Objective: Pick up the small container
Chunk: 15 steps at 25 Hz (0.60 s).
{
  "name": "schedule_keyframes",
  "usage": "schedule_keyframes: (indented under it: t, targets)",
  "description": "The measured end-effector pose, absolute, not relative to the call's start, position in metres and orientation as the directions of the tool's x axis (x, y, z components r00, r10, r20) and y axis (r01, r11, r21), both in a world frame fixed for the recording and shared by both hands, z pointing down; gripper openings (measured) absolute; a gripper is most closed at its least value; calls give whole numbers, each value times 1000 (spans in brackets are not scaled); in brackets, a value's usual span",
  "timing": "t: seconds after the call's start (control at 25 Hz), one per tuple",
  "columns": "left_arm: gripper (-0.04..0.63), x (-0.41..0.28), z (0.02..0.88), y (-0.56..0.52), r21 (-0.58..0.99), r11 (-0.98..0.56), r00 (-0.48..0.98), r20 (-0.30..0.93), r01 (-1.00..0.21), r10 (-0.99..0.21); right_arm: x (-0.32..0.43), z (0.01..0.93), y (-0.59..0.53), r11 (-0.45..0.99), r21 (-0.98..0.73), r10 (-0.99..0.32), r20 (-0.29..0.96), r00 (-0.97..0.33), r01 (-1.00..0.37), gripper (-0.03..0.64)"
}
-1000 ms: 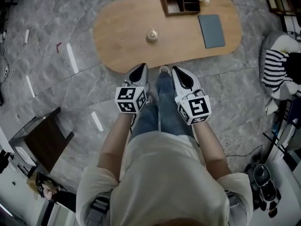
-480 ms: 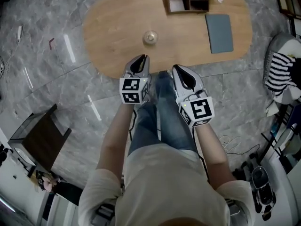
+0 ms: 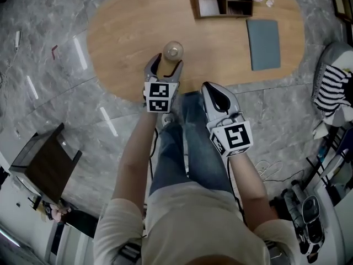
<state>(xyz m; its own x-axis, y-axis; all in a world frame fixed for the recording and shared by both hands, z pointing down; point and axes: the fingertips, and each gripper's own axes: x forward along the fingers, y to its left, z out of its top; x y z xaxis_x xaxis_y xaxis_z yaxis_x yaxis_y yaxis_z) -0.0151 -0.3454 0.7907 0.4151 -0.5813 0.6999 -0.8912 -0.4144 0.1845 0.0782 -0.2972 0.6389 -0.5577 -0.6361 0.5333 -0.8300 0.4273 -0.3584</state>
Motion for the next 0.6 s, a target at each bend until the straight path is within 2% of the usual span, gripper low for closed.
schedule_keyframes:
  t: [0.32,0.6]
  targets:
    - [334,-2,827,-368,84,-456,370,720,-886,-587,84,664,-300,408,-389,-610,557,-564,-826,0]
    - [337,5,843,-383,40,-479,351,735,-877,-580,82,671,-303,397,-429,-590,558,-584,-811,0]
